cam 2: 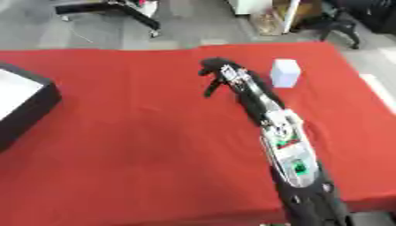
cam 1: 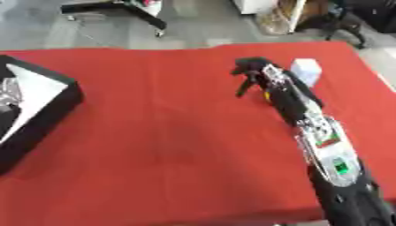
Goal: Pick up the objects with one hand, pass them to the other hand, and then place them into the box on the other side of the table.
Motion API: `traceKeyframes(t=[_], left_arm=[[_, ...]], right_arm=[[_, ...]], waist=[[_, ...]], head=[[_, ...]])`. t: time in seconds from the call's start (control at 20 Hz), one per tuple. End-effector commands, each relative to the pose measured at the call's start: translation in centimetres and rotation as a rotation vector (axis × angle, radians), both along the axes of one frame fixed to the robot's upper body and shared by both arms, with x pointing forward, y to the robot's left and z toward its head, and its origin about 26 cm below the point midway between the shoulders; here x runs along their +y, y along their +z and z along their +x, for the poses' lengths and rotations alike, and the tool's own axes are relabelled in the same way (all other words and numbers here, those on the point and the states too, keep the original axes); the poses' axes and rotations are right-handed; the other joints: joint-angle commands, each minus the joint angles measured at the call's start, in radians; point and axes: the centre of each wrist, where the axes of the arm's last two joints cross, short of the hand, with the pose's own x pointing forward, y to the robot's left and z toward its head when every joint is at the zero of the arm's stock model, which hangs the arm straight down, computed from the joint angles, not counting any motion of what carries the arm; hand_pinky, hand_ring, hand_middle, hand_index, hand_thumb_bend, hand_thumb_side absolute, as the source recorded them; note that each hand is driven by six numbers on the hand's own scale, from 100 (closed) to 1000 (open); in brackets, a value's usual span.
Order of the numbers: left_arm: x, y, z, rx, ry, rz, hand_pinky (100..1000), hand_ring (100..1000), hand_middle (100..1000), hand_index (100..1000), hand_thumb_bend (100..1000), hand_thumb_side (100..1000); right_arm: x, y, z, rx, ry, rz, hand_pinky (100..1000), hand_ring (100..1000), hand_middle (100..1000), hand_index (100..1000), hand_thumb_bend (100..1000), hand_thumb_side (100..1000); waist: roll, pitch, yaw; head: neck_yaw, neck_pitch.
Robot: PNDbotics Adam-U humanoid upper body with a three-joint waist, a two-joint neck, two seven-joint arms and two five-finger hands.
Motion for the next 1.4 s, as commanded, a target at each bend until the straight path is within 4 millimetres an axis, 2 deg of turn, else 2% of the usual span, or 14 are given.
traceKeyframes(t=[0.05, 0.15, 0.6, 0.75, 0.9, 1.15, 1.4], left_arm=[[-0.3, 0.4, -0.3, 0.014, -0.033, -0.024, 558, 385, 421, 563, 100, 198], [-0.5, 0.2, -0.3, 0.033, -0.052, -0.03, 557, 383, 419, 563, 100, 210], [-1.3, -0.3, -0.4, 0.067, -0.091, -0.042, 555, 377, 414, 560, 100, 228], [-1.5, -0.4, -0.5, 0.077, -0.104, -0.036, 554, 375, 413, 559, 100, 237], [-1.5, -0.6, -0.6, 0.089, -0.113, -0.034, 553, 372, 411, 559, 100, 244], [-1.8, -0.8, -0.6, 0.106, -0.134, -0.03, 555, 371, 411, 560, 100, 248], [-1.8, -0.8, -0.7, 0.11, -0.141, -0.024, 555, 372, 411, 560, 100, 246]], right_arm=[[-0.2, 0.8, 0.0, -0.034, -0.004, 0.002, 1000, 506, 694, 816, 100, 1000], [-0.4, 0.9, 0.0, -0.039, -0.014, 0.005, 1000, 506, 695, 815, 100, 1000], [-2.9, 1.0, -0.2, -0.075, -0.111, 0.003, 1000, 519, 712, 823, 100, 1000], [-5.6, 2.3, 0.4, -0.142, -0.146, -0.123, 1000, 544, 740, 841, 100, 1000], [-9.3, 3.2, 1.8, -0.18, -0.2, -0.326, 1000, 585, 768, 864, 100, 1000], [-14.7, 3.0, 4.6, -0.16, -0.287, -0.538, 1000, 625, 792, 890, 100, 1000], [-17.7, 2.3, 6.1, -0.129, -0.337, -0.705, 1000, 663, 815, 910, 100, 1000]], waist=[[0.004, -0.005, -0.003], [0.004, -0.001, -0.004], [0.003, 0.01, -0.01], [0.003, 0.006, -0.006], [-0.001, 0.003, 0.001], [-0.001, 0.0, 0.009], [0.001, -0.002, 0.011]], head=[[0.07, -0.003], [0.092, -0.003], [0.085, -0.003], [0.076, -0.003], [0.06, -0.003], [0.047, -0.003], [0.042, -0.003]])
